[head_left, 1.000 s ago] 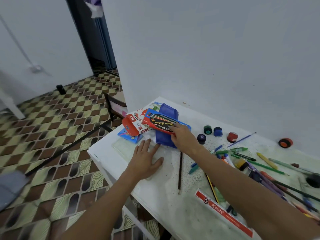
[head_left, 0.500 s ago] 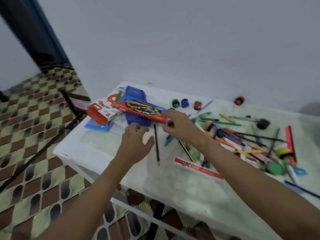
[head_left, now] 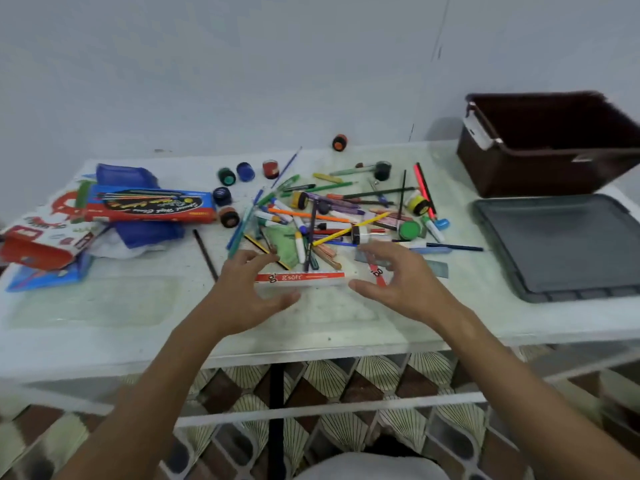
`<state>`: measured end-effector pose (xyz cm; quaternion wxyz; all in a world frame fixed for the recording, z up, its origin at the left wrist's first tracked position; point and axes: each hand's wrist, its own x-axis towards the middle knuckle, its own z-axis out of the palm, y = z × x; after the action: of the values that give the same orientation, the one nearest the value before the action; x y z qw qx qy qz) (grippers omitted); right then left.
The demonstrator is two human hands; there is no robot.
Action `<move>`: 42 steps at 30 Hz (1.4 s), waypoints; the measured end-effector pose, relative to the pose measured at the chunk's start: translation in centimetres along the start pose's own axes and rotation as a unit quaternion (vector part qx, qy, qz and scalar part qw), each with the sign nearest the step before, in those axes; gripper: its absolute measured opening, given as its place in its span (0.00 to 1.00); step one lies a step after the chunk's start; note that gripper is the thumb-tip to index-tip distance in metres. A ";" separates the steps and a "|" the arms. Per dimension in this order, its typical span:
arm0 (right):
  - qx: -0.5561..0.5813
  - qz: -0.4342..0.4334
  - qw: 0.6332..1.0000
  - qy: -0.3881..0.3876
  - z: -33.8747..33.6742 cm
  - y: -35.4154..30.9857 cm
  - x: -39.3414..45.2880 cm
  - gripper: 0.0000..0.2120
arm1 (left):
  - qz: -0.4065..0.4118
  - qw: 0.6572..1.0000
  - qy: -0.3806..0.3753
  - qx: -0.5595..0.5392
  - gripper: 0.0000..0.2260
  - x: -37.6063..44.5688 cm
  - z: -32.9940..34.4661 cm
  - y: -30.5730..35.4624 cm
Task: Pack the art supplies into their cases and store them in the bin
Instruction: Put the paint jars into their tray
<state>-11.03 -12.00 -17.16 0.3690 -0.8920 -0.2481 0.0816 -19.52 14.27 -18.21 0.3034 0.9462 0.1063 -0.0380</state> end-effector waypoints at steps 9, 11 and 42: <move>0.017 0.036 0.998 -0.056 0.6 2.0 -2.6 0.44 | -0.048 0.998 -0.021 0.035 0.45 -3.5 0.3 -1.7; 0.014 0.033 0.997 -0.071 0.9 2.1 -2.6 0.45 | -0.050 0.998 -0.010 0.023 0.45 -3.5 0.6 -1.6; -0.059 -0.021 0.998 -0.007 3.0 -4.6 15.9 0.28 | -0.160 0.967 0.191 0.057 0.21 10.5 -5.5 -2.7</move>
<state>-0.02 0.60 -15.52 0.3158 -0.9061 -0.2740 0.0650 -9.84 21.46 -16.67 0.2129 0.9222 0.3103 0.0890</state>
